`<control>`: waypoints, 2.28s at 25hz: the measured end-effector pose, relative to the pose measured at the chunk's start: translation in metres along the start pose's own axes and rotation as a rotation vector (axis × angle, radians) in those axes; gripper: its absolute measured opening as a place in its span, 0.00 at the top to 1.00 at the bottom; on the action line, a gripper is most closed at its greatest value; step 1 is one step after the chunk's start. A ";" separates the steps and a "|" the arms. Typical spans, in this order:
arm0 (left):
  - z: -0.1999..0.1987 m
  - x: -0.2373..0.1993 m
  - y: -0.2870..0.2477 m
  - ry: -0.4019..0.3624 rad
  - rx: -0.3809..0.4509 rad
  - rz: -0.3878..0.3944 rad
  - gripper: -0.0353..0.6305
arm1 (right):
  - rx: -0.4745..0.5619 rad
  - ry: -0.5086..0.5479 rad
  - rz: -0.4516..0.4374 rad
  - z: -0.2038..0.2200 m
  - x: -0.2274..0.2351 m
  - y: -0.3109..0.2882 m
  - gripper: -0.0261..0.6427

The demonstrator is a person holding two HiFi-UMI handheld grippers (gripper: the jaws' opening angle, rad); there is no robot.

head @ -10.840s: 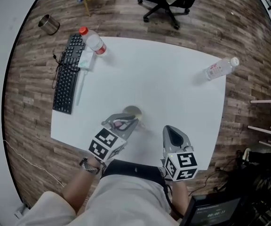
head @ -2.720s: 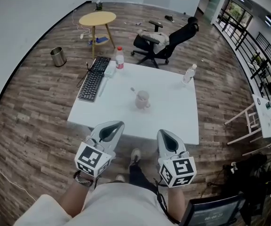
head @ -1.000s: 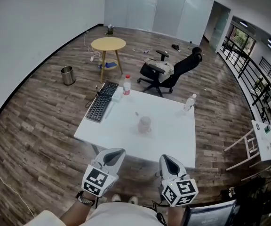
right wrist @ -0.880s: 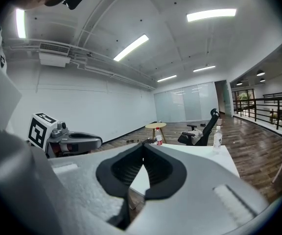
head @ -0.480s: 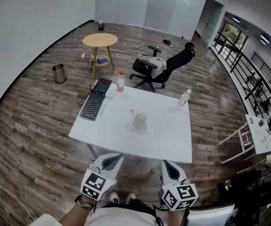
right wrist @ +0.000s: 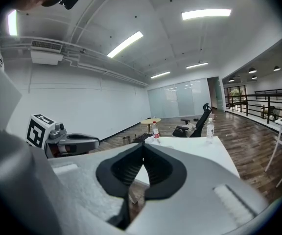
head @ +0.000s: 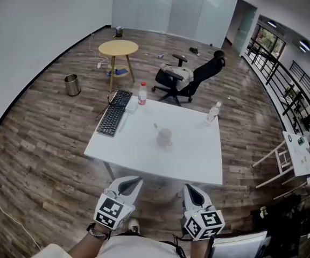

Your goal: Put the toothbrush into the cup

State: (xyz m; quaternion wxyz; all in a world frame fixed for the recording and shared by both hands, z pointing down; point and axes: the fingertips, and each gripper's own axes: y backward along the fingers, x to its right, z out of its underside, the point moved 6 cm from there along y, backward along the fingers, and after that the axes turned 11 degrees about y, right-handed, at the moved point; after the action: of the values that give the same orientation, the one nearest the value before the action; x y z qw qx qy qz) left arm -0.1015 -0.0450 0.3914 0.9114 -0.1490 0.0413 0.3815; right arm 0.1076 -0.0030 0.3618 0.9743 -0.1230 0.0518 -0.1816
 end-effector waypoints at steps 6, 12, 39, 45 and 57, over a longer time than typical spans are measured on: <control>0.001 0.008 0.016 0.016 0.007 -0.027 0.94 | -0.006 0.012 -0.039 0.002 -0.011 0.014 0.96; 0.007 0.035 0.023 0.032 0.027 -0.008 0.94 | -0.026 -0.004 -0.015 0.017 -0.006 0.044 0.96; 0.060 0.171 0.136 -0.001 0.061 -0.103 0.94 | 0.066 0.061 -0.071 0.044 -0.052 0.209 0.96; 0.063 0.198 0.162 -0.018 0.071 -0.099 0.94 | 0.066 0.062 -0.086 0.048 -0.067 0.239 0.96; 0.049 0.196 0.195 -0.073 0.081 -0.075 0.94 | 0.105 0.028 -0.042 0.034 -0.090 0.251 0.96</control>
State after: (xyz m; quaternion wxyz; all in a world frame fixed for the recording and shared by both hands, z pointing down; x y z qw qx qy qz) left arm -0.1038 0.2334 0.3543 0.9312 -0.0992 0.0177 0.3504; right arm 0.1141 0.2643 0.3346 0.9746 -0.0700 0.0533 -0.2062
